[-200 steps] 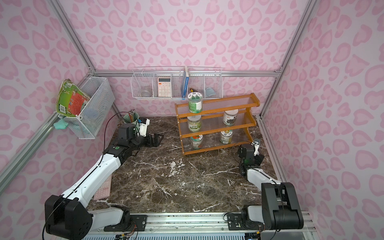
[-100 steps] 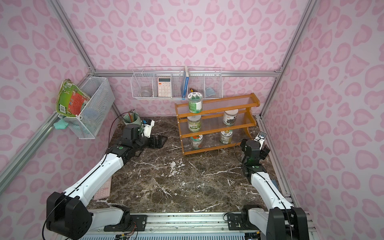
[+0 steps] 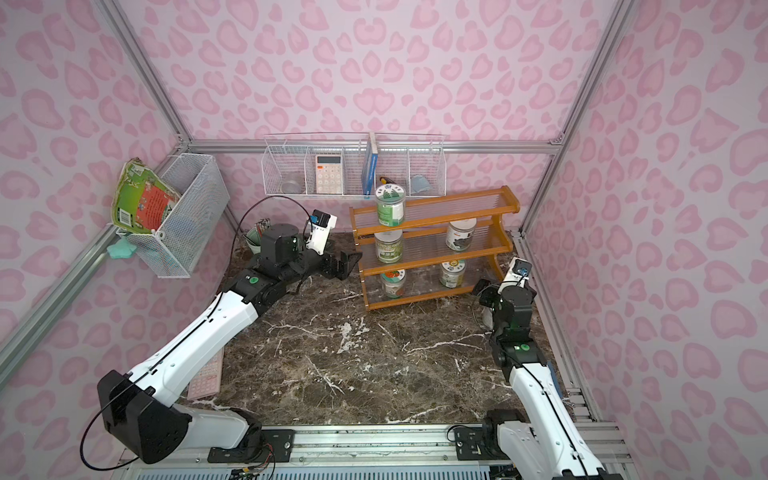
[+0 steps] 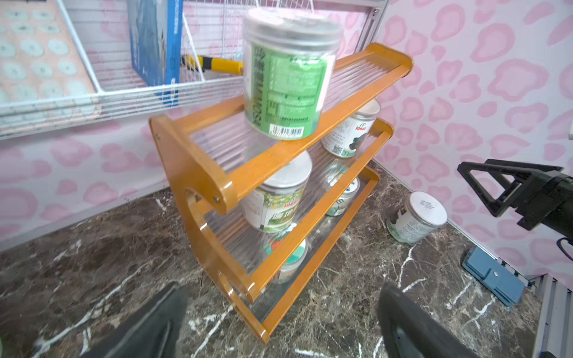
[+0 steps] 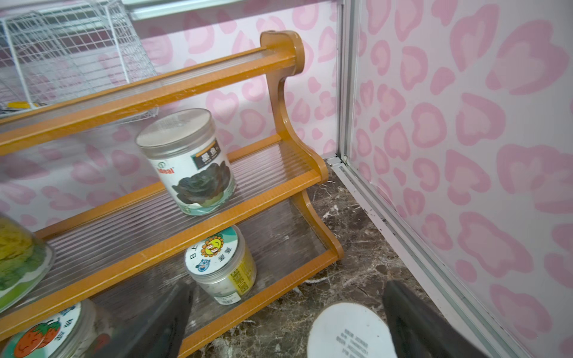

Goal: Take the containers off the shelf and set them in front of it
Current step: 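Pick up a container from the shelf.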

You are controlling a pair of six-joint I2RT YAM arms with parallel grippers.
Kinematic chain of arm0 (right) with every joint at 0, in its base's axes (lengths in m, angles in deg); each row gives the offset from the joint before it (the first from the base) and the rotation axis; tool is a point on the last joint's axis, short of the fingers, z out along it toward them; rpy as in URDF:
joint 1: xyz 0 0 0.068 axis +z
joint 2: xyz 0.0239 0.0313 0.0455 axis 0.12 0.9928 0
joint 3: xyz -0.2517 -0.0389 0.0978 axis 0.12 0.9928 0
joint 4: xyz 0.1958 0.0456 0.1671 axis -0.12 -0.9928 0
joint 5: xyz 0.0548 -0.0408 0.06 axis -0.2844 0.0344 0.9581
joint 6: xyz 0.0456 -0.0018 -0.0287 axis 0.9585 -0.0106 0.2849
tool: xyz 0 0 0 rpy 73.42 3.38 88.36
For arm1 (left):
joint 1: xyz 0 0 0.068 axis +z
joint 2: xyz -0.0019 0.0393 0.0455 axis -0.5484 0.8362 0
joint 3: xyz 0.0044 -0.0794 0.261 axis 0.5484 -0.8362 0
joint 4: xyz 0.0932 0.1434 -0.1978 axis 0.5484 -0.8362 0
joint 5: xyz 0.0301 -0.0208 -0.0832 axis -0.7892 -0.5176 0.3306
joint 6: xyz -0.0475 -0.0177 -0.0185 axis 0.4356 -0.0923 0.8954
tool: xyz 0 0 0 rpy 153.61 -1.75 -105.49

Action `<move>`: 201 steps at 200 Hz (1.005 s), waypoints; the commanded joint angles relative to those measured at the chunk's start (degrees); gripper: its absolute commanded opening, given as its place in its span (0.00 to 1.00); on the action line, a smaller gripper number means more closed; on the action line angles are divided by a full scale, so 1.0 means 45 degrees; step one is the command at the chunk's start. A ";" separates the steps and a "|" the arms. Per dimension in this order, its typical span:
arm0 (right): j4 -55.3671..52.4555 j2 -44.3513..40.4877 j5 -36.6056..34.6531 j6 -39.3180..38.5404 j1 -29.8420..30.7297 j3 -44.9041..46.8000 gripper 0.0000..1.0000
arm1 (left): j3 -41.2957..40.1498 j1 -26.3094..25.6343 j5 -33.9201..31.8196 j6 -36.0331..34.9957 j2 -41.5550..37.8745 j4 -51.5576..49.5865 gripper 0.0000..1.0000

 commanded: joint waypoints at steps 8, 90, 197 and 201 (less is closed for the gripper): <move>-0.0197 -0.0403 0.0985 0.0013 0.0005 0.0103 0.99 | 0.0771 -0.0048 0.0858 -0.0535 0.0673 0.1215 0.99; 0.0220 -0.0410 0.1724 0.0147 0.0004 0.0242 0.99 | 0.4550 -0.0038 0.2160 -0.0527 0.3491 0.0446 1.00; 0.0389 -0.0255 0.1949 0.0091 0.0004 0.0201 0.99 | 0.7209 -0.0002 0.2549 -0.0185 0.5919 0.0458 0.99; 0.0387 -0.0253 0.1959 0.0091 0.0005 0.0203 0.99 | 0.7283 -0.0014 0.2539 -0.0203 0.5967 0.0456 0.99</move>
